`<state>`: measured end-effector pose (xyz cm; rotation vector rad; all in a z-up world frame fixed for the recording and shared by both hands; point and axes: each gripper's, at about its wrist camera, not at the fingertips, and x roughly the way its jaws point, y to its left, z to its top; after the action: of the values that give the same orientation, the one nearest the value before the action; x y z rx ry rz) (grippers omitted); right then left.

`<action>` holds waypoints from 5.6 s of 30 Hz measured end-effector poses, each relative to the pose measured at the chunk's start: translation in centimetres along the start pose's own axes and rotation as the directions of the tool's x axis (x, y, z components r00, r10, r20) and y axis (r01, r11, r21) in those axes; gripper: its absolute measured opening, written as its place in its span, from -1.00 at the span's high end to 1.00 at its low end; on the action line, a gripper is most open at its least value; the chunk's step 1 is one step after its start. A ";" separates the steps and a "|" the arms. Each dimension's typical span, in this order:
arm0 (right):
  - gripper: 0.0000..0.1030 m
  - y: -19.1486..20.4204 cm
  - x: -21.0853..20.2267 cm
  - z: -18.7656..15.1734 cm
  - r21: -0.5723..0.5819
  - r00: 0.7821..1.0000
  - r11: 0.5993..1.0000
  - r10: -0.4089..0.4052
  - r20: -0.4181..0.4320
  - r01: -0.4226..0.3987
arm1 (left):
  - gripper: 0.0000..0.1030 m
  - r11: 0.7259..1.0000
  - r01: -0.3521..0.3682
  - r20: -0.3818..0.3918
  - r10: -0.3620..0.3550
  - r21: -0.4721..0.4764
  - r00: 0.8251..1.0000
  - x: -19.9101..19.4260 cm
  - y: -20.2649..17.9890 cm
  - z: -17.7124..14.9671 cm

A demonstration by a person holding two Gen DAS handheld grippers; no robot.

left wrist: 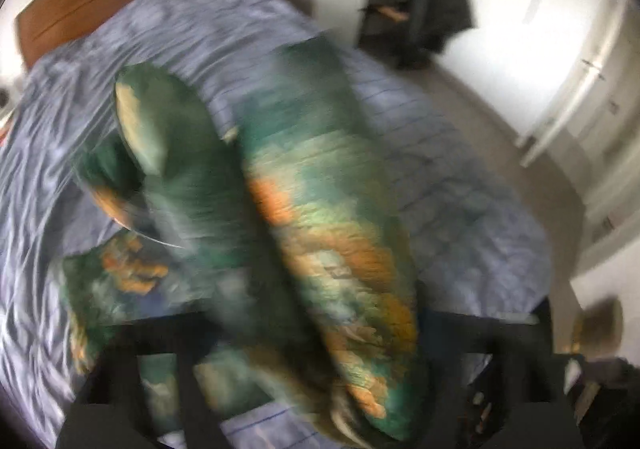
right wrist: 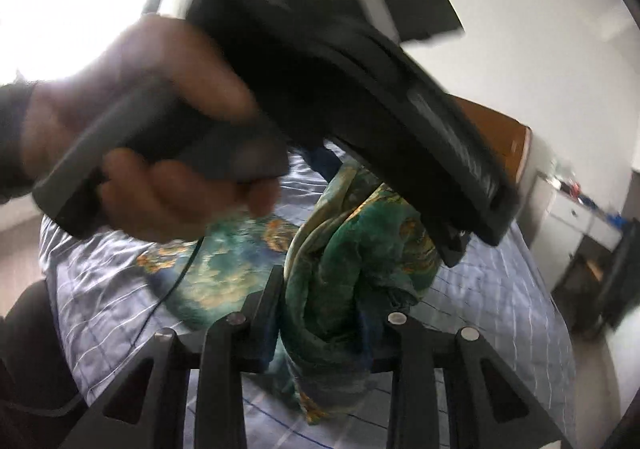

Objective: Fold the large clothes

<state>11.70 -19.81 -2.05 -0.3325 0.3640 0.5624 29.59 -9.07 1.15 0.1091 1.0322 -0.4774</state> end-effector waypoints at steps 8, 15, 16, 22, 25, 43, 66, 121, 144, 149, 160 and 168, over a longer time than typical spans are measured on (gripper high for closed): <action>-0.55 -1.8 -2.5 0.3 0.137 0.977 0.968 0.213 -0.013 -0.209 | 0.51 0.984 0.026 0.037 -0.019 -0.174 0.999 -1.6 11.3 -2.8; -0.15 -4.6 1.8 0.2 0.149 0.973 0.980 0.155 -0.168 -0.131 | 0.50 0.939 -0.038 0.023 0.049 -0.343 0.999 -1.5 22.2 -8.3; 0.20 -4.6 3.5 0.4 0.154 0.967 0.979 0.162 -0.198 -0.132 | 0.50 0.931 -0.043 0.019 0.053 -0.363 0.998 -1.2 22.8 -8.6; 0.35 -1.4 11.2 1.6 0.165 0.921 0.954 0.288 -0.263 -0.251 | 0.47 0.900 0.001 0.033 0.015 -0.436 0.999 0.4 25.6 -11.7; 0.35 1.0 14.6 0.4 0.186 0.881 0.940 0.334 -0.335 -0.285 | 0.43 0.909 -0.025 0.017 0.035 -0.415 0.999 1.9 26.1 -13.2; 0.36 2.4 20.9 5.9 0.289 0.830 0.935 0.322 -0.455 -0.205 | 0.37 0.869 0.048 0.091 -0.004 -0.493 0.996 3.8 27.6 -17.8; 0.33 4.7 27.5 5.6 0.180 0.835 0.965 0.255 -0.487 -0.190 | 0.32 0.883 -0.010 0.067 0.048 -0.470 0.997 4.6 27.2 -17.8; -0.62 -0.7 1.2 -1.9 0.247 0.972 0.968 0.021 -0.233 0.038 | -0.98 0.772 -0.282 0.121 0.418 -0.570 0.901 -7.9 20.2 -23.9; -0.62 -3.4 4.9 -1.0 0.418 0.953 0.901 0.220 -0.210 -0.116 | -0.99 0.779 0.033 -0.012 -0.051 -0.626 0.999 3.6 30.0 -17.8; -0.62 -6.1 7.0 -1.6 0.498 0.943 0.863 0.233 -0.238 -0.088 | -0.99 0.809 -0.044 0.009 0.061 -0.586 0.998 1.8 28.5 -18.0; -0.62 -7.5 6.0 -2.8 0.550 0.950 0.833 0.215 -0.225 -0.058 | -0.97 0.838 -0.368 0.004 0.404 -0.403 0.915 -2.6 23.2 -16.8; -0.62 -6.9 5.2 -3.2 0.544 0.948 0.837 0.217 -0.232 -0.059 | -0.97 0.830 -0.412 0.000 0.444 -0.376 0.896 -3.1 22.7 -16.3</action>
<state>18.95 -24.19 -5.66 0.1591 0.8116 0.5326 25.04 17.18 -7.73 -0.0165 0.9585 0.1272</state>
